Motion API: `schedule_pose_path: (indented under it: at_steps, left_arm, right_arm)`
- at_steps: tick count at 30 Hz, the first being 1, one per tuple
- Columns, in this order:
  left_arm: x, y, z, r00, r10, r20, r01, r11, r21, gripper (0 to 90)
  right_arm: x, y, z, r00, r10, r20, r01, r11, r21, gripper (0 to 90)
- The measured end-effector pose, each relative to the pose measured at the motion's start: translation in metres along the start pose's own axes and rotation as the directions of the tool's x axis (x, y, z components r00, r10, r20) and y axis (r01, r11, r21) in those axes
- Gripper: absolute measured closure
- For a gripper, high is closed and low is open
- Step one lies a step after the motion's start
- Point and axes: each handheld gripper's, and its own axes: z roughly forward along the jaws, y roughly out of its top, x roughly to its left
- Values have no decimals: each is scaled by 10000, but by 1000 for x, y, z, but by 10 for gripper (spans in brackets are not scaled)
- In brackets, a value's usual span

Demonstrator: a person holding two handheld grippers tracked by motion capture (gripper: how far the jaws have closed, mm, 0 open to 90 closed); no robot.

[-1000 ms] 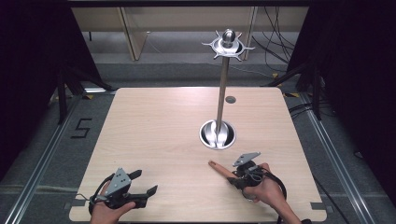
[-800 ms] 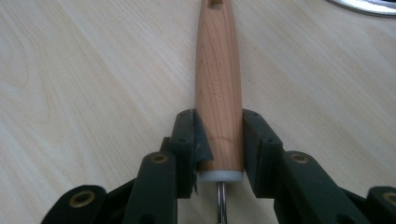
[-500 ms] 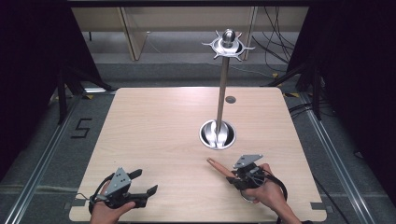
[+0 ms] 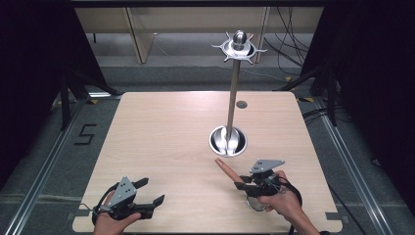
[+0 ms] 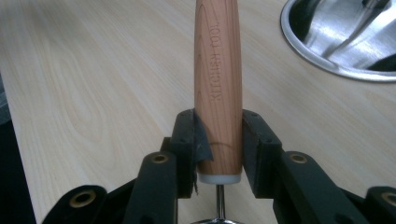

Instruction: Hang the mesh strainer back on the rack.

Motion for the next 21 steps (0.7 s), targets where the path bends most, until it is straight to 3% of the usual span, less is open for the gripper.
schedule_pose_path:
  at_steps: [2,4,6,7,8,9,11,12,15,17,19,21]
  left_arm:
    - [0,0,-2,10000,80,-33,-81,10000,-34,180]
    - [1,1,-2,10000,64,-42,-65,9999,-82,180]
    - [2,0,-1,10000,19,31,-19,9998,-185,180]
    - [3,1,-2,9999,161,57,-160,9998,-134,180]
    - [3,1,-2,9999,161,57,-160,9998,-134,180]
    - [2,0,-3,10000,43,-3,-43,9998,-177,180]
    - [2,1,-3,9999,118,-15,-118,9998,-158,180]
    - [1,0,-4,9999,114,43,-114,9997,-208,180]
    - [1,0,-4,10000,87,16,-87,9997,-209,180]
    - [1,0,-4,10000,81,-5,-81,9998,-208,180]
    - [1,0,-4,9999,120,16,-119,9997,-208,180]
    - [1,0,-4,10000,69,56,-67,9996,-271,180]
  right_arm:
    - [0,1,0,10000,-56,4,56,9999,-139,693]
    - [-1,2,0,9995,19,-313,-29,9995,-326,694]
    - [-2,2,-2,9985,214,-506,-246,9976,-648,694]
    - [-3,3,-5,9958,469,-781,-551,9928,-1063,695]
    - [-3,3,-5,9958,469,-781,-551,9928,-1063,695]
    - [-2,4,-6,9905,658,-1208,-825,9869,-1385,695]
    - [-3,5,-7,9937,446,-1033,-592,9880,-1426,695]
    - [-1,6,-8,9918,742,-1043,-896,9844,-1517,695]
    - [-1,7,-10,9884,887,-1233,-1091,9793,-1702,695]
    - [-4,8,-11,9916,637,-1129,-856,9760,-2003,695]
    - [-3,9,-12,9883,887,-1237,-1115,9752,-1914,696]
    - [-5,11,-13,9922,621,-1084,-850,9715,-2212,695]
